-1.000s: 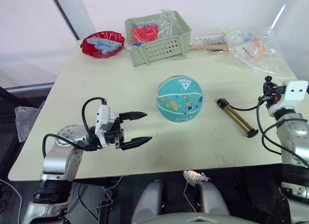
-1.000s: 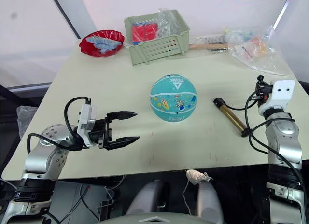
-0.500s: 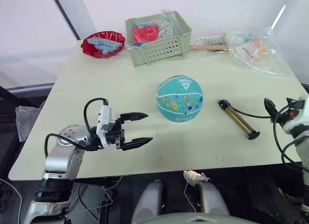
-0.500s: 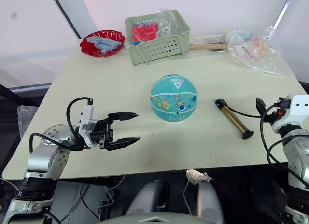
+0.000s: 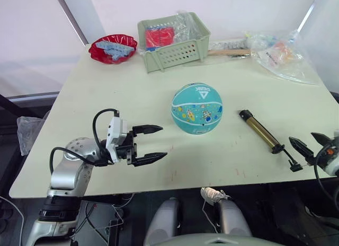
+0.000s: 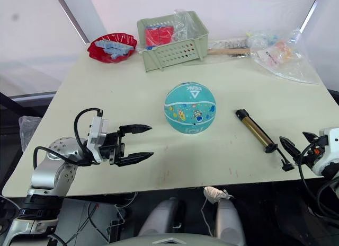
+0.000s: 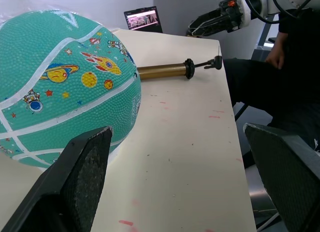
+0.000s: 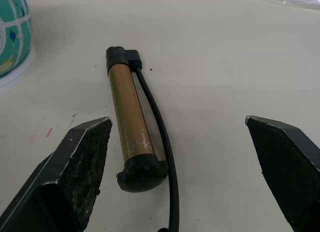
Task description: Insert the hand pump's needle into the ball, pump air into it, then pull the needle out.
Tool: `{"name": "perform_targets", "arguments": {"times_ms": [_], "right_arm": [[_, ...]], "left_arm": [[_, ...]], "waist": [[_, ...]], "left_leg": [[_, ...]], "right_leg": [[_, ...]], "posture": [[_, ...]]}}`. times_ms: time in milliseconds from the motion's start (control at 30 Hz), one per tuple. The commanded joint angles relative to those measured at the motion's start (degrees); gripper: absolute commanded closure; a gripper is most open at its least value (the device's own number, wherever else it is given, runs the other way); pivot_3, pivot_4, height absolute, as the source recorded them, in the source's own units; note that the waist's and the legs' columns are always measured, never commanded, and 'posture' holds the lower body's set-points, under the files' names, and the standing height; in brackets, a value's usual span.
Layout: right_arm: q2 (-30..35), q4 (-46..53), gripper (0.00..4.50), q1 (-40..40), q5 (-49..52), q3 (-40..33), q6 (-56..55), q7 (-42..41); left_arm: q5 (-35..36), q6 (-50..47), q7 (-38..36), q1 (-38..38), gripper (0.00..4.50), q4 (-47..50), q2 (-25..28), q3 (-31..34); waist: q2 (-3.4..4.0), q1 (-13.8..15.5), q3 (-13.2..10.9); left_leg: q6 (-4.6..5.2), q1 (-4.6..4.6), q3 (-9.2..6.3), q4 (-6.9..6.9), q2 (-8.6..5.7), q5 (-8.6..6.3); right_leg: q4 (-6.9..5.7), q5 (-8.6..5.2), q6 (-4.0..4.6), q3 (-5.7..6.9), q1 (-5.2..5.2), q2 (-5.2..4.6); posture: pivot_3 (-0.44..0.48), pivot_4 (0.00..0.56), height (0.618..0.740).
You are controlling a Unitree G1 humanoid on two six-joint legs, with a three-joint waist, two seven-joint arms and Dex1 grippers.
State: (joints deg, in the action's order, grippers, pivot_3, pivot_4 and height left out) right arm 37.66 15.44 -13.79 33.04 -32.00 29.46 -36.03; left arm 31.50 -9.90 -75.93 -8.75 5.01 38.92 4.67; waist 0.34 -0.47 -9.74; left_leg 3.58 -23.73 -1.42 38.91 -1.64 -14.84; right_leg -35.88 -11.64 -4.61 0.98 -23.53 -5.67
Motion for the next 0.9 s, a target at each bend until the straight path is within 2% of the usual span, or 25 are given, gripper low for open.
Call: {"name": "perform_targets", "arguments": {"times_ms": [33, 133, 533, 667, 900], "right_arm": [[0.88, 1.25, 0.02, -3.18, -1.65, -2.6, -6.41, -4.57], [-0.52, 0.16, 0.02, -4.35, -2.35, -2.99, -11.66, -6.61], [-0.95, -14.52, 0.02, -5.47, -3.76, -3.71, -29.48, -18.61], [0.26, -24.5, 0.02, -2.82, -2.67, -4.02, -36.59, -26.3], [3.61, -38.44, 0.02, 3.54, -3.43, -2.69, -42.62, -33.16]], "left_arm": [[0.15, 0.77, 0.18, 0.99, 0.0, 0.46, 0.93, 1.6], [-0.4, 1.18, 1.25, 2.27, 0.0, 0.09, 1.05, 2.3], [-3.18, 2.6, 11.17, 9.7, 0.0, -0.67, -0.52, 6.95], [-4.84, 3.8, 14.21, 14.19, 0.0, -1.24, -0.26, 8.89], [-5.05, 4.33, 17.74, 19.86, 0.0, -2.35, -0.96, 12.12]], "waist": [[0.0, 0.09, 0.0], [0.0, 0.16, 0.0], [-0.02, 0.25, 0.01], [-0.01, 0.13, 0.03], [-0.03, 0.01, 0.03]], "left_leg": [[0.0, -0.02, -0.08, 0.0, 0.0, 0.0], [-0.05, -0.02, -0.63, 0.0, -0.05, 0.01], [-0.14, 0.1, -0.41, -0.07, -0.01, 0.06], [-0.18, 0.17, -0.32, -0.07, 0.11, 0.09], [-0.18, 0.29, 0.0, -0.08, 0.12, 0.08]], "right_leg": [[0.01, -0.02, 0.03, -0.04, 0.03, 0.04], [0.01, -0.24, 0.18, -0.65, 0.09, 0.7], [-0.03, -0.38, 0.44, -0.97, 0.09, 0.72], [-0.05, -0.37, 0.47, -1.05, 0.08, 0.8], [-0.04, -0.35, 0.45, -1.37, 0.09, 0.75]], "posture": [[0.0, 0.15, 0.737], [0.0, 0.15, 0.737], [0.0, 0.15, 0.737], [0.0, 0.15, 0.737], [0.0, 0.15, 0.737]]}}
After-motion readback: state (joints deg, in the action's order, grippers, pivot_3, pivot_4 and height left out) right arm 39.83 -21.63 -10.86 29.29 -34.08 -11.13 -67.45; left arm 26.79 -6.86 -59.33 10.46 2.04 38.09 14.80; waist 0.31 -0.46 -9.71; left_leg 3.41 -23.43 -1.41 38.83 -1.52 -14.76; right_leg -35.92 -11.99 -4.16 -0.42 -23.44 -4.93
